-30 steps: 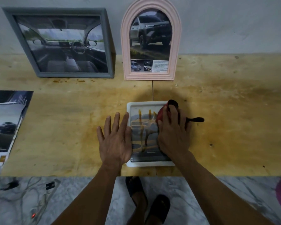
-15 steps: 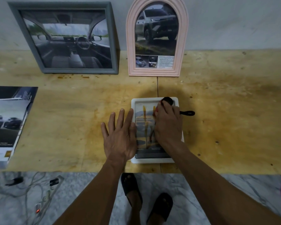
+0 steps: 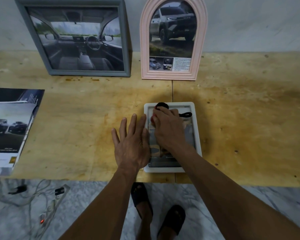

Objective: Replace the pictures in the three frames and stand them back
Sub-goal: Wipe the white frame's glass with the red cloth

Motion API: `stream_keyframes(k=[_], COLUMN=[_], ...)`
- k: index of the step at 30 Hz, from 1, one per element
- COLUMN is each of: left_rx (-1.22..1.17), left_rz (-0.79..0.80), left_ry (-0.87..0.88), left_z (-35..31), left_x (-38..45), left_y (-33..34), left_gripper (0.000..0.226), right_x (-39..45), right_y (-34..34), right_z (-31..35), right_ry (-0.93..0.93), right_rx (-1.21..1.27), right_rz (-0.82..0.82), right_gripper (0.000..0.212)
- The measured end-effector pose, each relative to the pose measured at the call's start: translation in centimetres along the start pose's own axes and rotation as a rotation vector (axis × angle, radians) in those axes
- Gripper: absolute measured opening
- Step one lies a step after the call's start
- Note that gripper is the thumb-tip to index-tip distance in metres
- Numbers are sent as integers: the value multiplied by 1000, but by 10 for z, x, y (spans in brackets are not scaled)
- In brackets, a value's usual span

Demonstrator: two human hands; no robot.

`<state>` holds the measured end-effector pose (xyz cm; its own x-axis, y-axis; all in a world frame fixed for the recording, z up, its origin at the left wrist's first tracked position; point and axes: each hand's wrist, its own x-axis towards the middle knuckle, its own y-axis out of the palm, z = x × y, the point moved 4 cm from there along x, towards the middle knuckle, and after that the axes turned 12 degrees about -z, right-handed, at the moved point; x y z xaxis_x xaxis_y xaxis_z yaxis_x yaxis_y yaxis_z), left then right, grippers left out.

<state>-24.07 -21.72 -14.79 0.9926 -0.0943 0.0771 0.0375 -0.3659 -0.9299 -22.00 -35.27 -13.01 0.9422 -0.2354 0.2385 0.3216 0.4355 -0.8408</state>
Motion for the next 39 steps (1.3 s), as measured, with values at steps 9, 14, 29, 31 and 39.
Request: stream_keyframes(k=[9,14,29,31,39], left_rx=[-3,-8,-13,-15,-3], left_rz=[-21,-41,-60,-63,-66], left_ry=[-10,-22,-40,-39,-33], left_z=[0,1,0,0,0], left_x=[-1,0,-1,0,-1], left_y=[1,2,2,1,1], left_gripper=[54,52,48,48,48], right_x=[-17,-25,-25,-30,-69], right_y=[-12,-12,-49,-53,-59], right_z=[8,4,-43,-52,-21], right_ry=[-209,-270,-186,-139,160], right_rx=[24,-134,-412,-429,-182], right_rz=[146,109,106,55,-245], right_gripper=[22,15,17,14,30])
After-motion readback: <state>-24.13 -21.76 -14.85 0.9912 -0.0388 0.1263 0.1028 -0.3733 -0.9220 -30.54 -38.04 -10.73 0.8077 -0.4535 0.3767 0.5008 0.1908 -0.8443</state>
